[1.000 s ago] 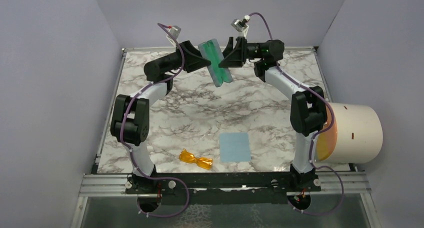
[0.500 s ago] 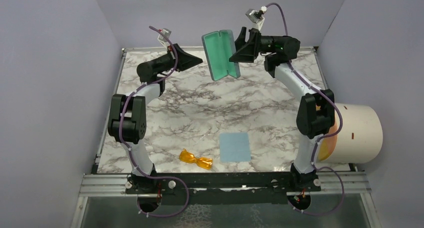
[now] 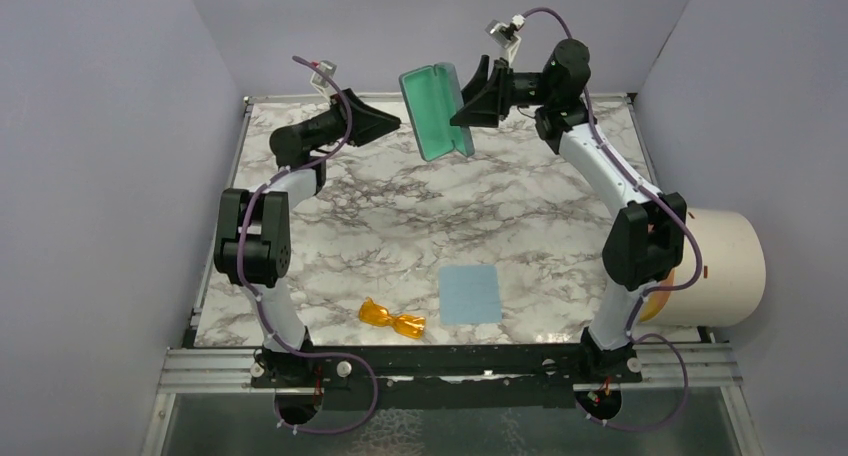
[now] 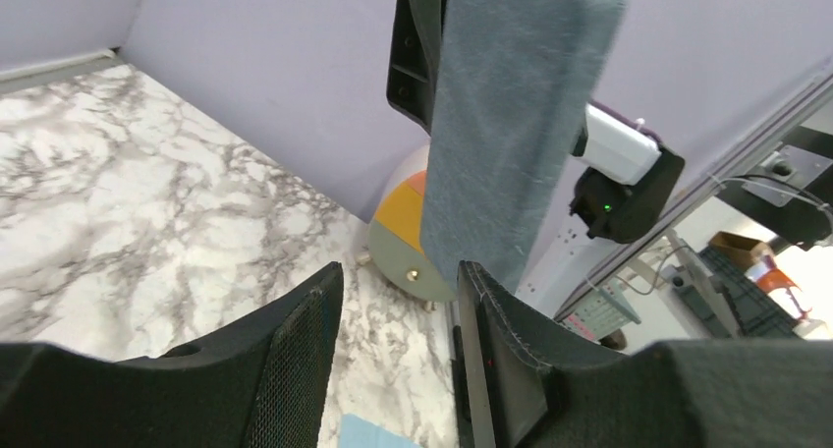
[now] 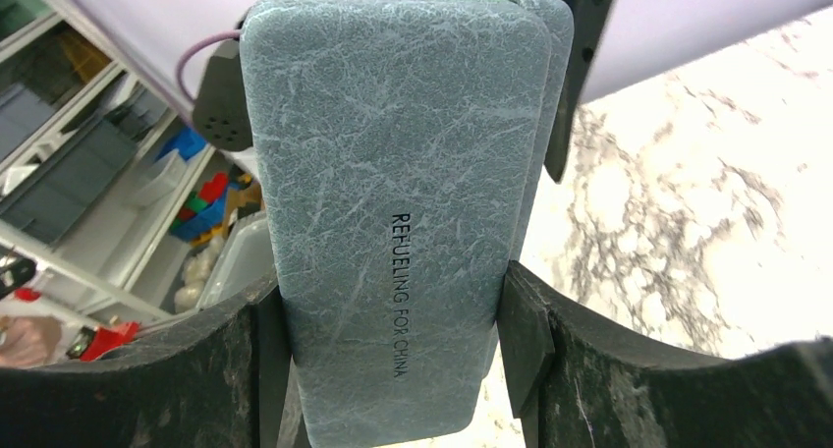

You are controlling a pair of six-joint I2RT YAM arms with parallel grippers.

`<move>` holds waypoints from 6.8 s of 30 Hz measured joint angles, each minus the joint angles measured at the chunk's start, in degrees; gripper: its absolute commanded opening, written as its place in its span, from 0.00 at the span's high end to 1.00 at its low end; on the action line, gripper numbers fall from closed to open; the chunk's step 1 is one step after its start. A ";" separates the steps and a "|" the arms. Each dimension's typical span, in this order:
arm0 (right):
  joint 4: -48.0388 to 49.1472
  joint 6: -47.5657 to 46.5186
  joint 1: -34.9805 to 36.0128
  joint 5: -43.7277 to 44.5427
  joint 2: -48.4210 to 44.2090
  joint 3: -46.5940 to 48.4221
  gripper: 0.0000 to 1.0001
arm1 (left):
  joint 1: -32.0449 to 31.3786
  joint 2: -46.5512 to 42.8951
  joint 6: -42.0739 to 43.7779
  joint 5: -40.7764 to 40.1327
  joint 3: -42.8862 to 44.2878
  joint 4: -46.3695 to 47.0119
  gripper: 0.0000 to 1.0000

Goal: Organize the sunglasses
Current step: Open the sunglasses case, then place the sunglasses case at the center of the board, then adjust the sunglasses case at the center of the board.

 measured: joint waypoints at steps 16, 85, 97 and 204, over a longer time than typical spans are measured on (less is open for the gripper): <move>-55.63 -38.80 0.31 21.73 4.31 6.03 0.99 | 2.99 -2.16 20.20 -1.73 -0.92 -19.17 0.35; -64.04 -42.47 8.15 35.78 22.58 5.05 0.11 | 2.99 -6.03 22.91 -2.54 -5.20 -22.18 0.36; -57.05 -36.28 8.09 49.09 0.28 -9.73 0.56 | 2.99 -6.14 23.26 -2.62 -5.20 -23.78 0.36; -44.46 -29.64 5.46 48.78 -5.70 -22.23 0.67 | -4.96 -19.34 61.94 -37.48 -7.19 -78.20 0.31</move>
